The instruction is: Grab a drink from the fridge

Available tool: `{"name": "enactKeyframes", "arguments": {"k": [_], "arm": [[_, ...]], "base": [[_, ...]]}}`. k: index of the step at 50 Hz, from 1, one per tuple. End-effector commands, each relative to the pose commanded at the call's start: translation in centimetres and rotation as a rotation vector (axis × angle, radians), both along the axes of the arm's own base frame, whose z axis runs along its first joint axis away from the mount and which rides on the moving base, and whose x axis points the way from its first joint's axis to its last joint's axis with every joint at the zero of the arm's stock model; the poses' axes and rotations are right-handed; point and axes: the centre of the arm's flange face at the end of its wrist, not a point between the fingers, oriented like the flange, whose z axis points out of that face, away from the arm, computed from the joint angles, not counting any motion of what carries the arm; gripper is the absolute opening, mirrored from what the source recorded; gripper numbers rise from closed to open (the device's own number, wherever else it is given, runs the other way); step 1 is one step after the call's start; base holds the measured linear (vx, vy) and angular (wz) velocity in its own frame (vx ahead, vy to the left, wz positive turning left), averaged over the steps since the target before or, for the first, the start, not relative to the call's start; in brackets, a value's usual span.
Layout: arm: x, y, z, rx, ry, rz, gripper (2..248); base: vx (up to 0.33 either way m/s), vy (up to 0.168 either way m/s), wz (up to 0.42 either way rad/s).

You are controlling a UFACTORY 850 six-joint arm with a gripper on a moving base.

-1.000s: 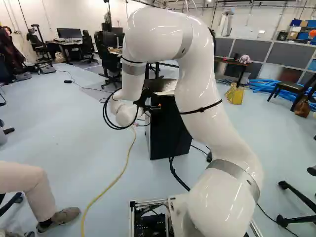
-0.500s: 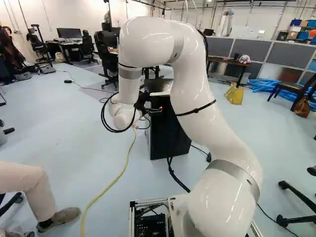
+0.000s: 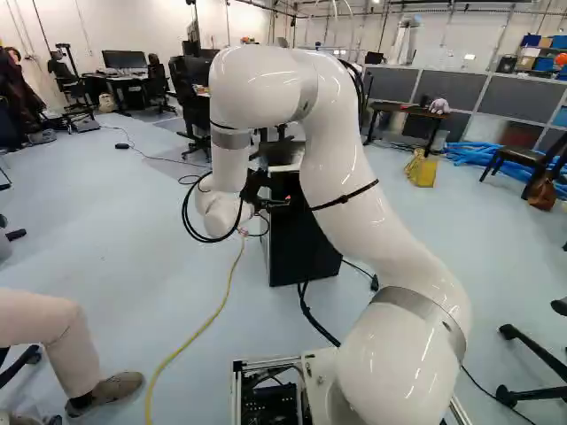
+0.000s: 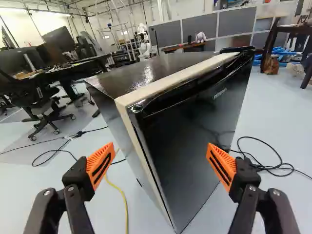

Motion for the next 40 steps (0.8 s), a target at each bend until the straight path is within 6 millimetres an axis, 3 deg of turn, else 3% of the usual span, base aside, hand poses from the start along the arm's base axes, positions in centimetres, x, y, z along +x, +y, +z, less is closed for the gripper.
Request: {"name": "enactKeyframes", "arguments": {"k": [40], "arm": [[1.0,-0.02,0.34,-0.022,-0.049,-0.018,247]], "base": [[0.0,0.0,0.0]]}}
